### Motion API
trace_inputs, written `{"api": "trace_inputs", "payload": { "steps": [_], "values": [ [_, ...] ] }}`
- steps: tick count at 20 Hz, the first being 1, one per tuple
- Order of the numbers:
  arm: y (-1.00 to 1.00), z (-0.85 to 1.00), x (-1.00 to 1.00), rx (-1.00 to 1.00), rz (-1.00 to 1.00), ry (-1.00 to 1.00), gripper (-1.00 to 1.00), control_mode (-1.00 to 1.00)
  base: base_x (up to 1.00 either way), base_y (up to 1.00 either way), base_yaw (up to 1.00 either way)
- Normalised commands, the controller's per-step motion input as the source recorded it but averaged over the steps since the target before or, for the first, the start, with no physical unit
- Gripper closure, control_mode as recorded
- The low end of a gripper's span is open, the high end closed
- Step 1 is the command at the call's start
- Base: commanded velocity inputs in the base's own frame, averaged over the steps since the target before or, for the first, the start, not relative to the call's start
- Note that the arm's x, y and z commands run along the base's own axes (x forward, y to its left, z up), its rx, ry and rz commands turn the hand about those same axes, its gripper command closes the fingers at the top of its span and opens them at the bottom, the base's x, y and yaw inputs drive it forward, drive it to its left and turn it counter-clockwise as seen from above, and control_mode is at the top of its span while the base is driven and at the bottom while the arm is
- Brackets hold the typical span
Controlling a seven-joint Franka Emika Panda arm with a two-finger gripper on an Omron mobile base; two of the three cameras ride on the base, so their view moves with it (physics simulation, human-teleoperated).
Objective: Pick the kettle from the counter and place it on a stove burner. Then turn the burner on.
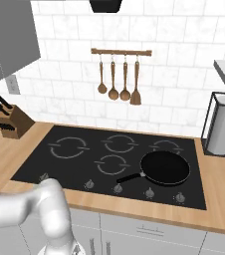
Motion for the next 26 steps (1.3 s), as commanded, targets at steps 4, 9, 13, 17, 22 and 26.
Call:
{"api": "trace_inputs", "payload": {
  "steps": [4,9,13,17,22,26],
  "values": [
    [-1.0,0.0,0.0,0.0,0.0,-0.47,1.0,-1.0,0.0,0.0,0.0],
    [-1.0,0.0,0.02,0.01,0.0,-0.3,1.0,-1.0,0.0,0.0,0.0],
    [-1.0,0.03,0.19,0.1,0.0,-0.13,1.0,-1.0,0.0,0.0,0.0],
    [-1.0,0.25,0.64,0.22,0.0,-0.01,1.0,-1.0,0.0,0.0,0.0],
    [-1.0,0.34,0.95,0.39,0.01,0.0,1.0,-1.0,0.0,0.0,0.0],
    [-1.0,0.54,0.98,0.46,0.04,0.08,1.0,-1.0,0.0,0.0,0.0]
  ]
}}
